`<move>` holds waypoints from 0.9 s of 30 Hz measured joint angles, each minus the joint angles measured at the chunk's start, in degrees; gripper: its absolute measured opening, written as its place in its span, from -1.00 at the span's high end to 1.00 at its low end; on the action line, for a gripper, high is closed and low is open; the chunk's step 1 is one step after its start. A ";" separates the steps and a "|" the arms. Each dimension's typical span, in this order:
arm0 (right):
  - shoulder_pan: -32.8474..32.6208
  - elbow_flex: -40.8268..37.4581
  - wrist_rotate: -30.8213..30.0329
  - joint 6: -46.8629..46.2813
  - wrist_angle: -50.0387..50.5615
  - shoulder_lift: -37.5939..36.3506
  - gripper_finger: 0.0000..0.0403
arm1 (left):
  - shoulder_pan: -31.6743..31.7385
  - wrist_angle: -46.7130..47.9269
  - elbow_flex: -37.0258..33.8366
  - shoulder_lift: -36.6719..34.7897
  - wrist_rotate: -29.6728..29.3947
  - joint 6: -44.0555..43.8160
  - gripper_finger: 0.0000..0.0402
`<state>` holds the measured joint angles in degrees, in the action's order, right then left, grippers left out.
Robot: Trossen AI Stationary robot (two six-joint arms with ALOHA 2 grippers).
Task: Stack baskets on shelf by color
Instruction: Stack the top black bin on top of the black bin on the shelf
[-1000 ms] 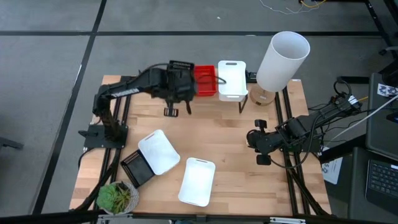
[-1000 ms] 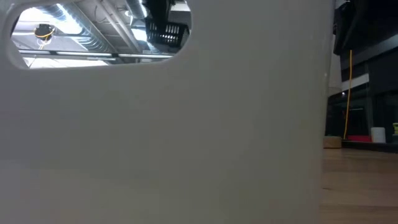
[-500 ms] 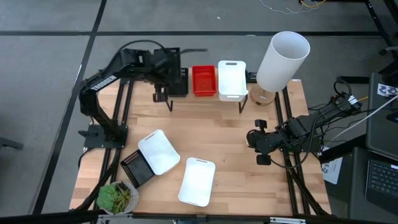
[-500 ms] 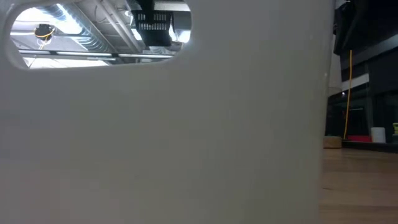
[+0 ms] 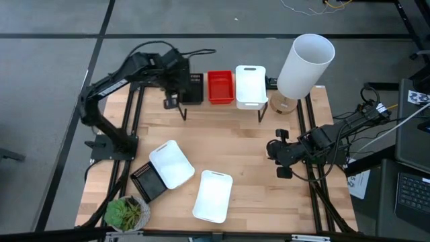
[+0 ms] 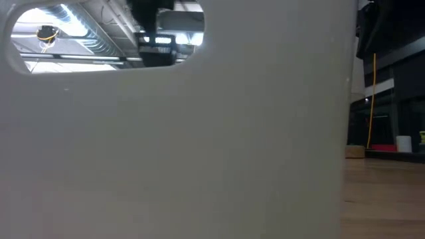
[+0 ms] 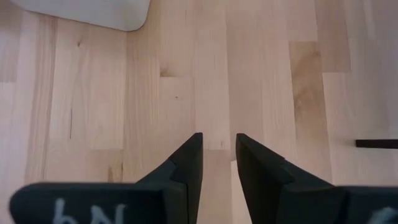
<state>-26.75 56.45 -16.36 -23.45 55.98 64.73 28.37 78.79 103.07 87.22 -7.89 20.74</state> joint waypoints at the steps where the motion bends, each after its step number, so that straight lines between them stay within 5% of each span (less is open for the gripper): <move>1: -0.01 0.00 0.00 0.03 0.00 0.00 0.52 | 0.50 0.04 -2.28 -1.78 -0.11 -0.69 1.00; 11: -0.01 0.00 -0.04 -0.23 -0.02 0.00 0.52 | 0.45 -22.44 -19.20 -18.13 -0.01 -2.19 1.00; 18: -0.01 0.00 -0.07 -0.25 -0.02 0.00 0.52 | -0.44 -32.25 -25.84 -13.12 1.01 1.58 1.00; 27: -0.01 0.00 -0.07 -1.89 -0.02 0.00 0.52 | -2.09 -34.15 -22.73 -6.54 1.38 6.34 1.00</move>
<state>-26.76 56.45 -16.43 -25.34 55.96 64.73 26.28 44.63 80.34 80.69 -6.51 27.08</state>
